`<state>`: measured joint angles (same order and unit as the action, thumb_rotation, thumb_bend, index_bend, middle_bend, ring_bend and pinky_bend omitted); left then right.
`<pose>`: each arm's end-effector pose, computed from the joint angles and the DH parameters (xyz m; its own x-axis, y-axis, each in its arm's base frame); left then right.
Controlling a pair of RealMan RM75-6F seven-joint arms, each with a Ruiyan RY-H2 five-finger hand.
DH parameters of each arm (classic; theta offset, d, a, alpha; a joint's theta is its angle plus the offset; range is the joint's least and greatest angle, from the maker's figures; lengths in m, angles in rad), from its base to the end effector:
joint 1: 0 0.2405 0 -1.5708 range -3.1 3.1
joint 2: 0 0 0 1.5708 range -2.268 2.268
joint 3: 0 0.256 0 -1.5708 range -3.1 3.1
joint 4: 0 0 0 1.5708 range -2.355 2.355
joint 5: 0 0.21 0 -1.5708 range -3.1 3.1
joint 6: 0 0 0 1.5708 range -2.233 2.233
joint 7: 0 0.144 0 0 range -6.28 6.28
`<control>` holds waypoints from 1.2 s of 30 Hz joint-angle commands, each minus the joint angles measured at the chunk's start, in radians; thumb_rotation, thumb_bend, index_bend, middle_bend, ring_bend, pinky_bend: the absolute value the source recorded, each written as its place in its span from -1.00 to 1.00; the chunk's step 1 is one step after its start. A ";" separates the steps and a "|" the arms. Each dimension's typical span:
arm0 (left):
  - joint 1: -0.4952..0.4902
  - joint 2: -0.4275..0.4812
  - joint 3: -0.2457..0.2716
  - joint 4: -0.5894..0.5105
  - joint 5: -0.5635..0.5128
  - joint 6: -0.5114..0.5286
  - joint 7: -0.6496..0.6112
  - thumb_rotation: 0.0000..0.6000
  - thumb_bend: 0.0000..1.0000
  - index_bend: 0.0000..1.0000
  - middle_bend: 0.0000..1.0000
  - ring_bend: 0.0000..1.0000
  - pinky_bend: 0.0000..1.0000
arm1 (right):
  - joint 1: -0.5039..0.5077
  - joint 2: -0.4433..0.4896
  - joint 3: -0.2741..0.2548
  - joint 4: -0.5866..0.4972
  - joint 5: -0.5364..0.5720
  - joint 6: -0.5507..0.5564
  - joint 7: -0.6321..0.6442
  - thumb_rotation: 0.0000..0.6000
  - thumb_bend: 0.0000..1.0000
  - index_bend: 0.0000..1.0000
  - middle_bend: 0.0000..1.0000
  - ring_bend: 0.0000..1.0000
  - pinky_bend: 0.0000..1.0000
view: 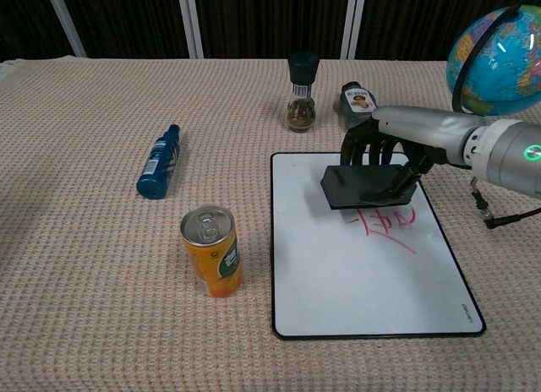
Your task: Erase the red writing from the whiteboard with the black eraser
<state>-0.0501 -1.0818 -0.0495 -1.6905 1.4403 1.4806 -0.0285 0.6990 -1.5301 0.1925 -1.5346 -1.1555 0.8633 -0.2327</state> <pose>-0.3124 0.1689 0.1660 0.3249 0.0205 0.9455 0.9423 0.0781 -0.3255 -0.1462 -0.3267 -0.0237 0.3464 -0.3850 0.8554 -0.9041 -0.3801 0.1951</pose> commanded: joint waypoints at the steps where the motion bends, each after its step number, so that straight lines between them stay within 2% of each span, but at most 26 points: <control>1: 0.000 0.001 0.000 0.000 0.000 0.000 0.000 1.00 0.48 -0.61 -0.91 -1.00 -1.00 | 0.017 -0.022 0.005 0.022 0.021 -0.007 -0.017 1.00 -0.14 0.06 0.00 -0.05 -0.25; 7: -0.001 0.001 0.000 -0.001 -0.003 -0.003 0.002 1.00 0.48 -0.61 -0.91 -1.00 -1.00 | 0.040 -0.049 0.000 0.047 0.046 -0.022 -0.039 1.00 -0.14 0.06 0.00 -0.05 -0.25; 23: -0.001 0.001 0.000 -0.004 -0.007 -0.004 0.007 1.00 0.48 -0.61 -0.91 -1.00 -1.00 | 0.051 -0.068 -0.056 0.072 0.036 -0.023 -0.075 1.00 -0.14 0.07 0.01 -0.05 -0.25; 29: 0.000 0.002 0.000 -0.004 -0.006 -0.004 0.005 1.00 0.48 -0.61 -0.91 -1.00 -1.00 | 0.028 -0.032 -0.079 0.022 -0.005 0.014 -0.066 1.00 -0.14 0.07 0.01 -0.04 -0.25; 36: 0.000 0.003 0.001 -0.006 -0.007 -0.004 0.007 1.00 0.48 -0.61 -0.91 -1.00 -1.00 | -0.016 0.019 -0.130 -0.056 -0.044 0.048 -0.056 1.00 -0.14 0.07 0.01 -0.04 -0.25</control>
<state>-0.0502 -1.0792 -0.0487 -1.6963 1.4336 1.4763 -0.0211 0.6905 -1.5194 0.0712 -1.5812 -1.1921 0.9072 -0.2920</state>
